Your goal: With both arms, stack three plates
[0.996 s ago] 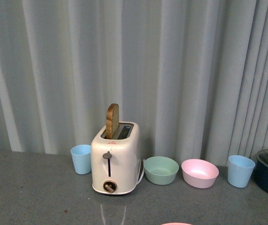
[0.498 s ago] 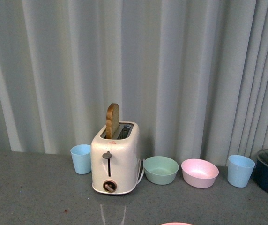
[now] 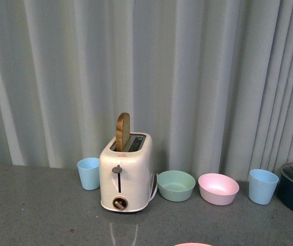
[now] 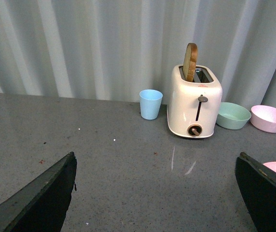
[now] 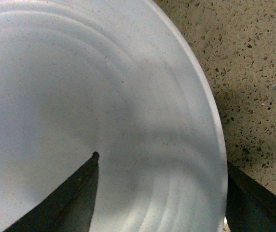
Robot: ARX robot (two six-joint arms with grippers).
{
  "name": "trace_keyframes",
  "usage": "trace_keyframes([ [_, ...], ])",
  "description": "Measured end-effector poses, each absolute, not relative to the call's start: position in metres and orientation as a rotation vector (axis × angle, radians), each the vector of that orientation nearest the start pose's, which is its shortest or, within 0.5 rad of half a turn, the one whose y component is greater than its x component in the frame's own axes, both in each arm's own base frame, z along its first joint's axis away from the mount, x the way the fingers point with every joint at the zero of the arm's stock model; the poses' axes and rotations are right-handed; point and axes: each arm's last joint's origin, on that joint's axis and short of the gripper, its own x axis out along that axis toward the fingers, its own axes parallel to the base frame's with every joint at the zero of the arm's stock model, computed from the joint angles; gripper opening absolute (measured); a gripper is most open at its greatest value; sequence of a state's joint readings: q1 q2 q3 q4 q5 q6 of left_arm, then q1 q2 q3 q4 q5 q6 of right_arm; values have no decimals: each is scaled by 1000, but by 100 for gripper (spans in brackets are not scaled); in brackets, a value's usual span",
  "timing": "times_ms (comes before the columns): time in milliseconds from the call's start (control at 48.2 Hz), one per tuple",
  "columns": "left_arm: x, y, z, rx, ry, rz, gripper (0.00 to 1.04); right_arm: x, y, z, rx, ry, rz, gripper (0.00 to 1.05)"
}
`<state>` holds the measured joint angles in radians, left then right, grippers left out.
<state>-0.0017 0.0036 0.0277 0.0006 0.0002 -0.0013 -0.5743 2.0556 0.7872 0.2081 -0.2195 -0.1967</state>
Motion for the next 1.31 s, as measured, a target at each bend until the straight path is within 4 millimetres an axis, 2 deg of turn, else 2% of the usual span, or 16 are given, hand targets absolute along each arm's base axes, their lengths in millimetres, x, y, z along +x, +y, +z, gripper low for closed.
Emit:
trace_keyframes([
  [83, 96, 0, 173, -1, -25, -2, 98, 271, -168, 36, 233, 1007, -222, 55],
  [270, 96, 0, 173, -1, -25, -2, 98, 270, -169, 36, 234, 1009, -226, 31],
  [353, 96, 0, 173, -1, -25, -2, 98, 269, -170, 36, 240, 1007, -228, 13],
  [436, 96, 0, 173, -1, -25, -2, 98, 268, -172, 40, 258, 988, -221, 5],
  [726, 96, 0, 173, -1, -25, -2, 98, 260, -182, 60, 257, 947, -250, 4],
  [830, 96, 0, 173, -1, -25, -2, 98, 258, -188, 87, 236, 875, -278, 3],
  [933, 96, 0, 173, -1, -25, -2, 98, 259, -184, 116, 210, 792, -280, 3],
  [1037, 96, 0, 173, -1, -25, -2, 98, 270, -158, 162, 195, 640, -193, 3],
  [1120, 96, 0, 173, -1, -25, -2, 98, 279, -130, 182, 179, 580, -109, 3],
  [1162, 96, 0, 173, -1, -25, -2, 98, 282, -119, 187, 175, 567, -74, 3],
  [1203, 96, 0, 173, -1, -25, -2, 98, 289, -96, 192, 170, 556, -12, 3],
  [1245, 96, 0, 173, -1, -25, -2, 98, 295, -76, 191, 169, 555, 36, 3],
  [1307, 96, 0, 173, -1, -25, -2, 98, 298, -57, 188, 171, 565, 91, 3],
])
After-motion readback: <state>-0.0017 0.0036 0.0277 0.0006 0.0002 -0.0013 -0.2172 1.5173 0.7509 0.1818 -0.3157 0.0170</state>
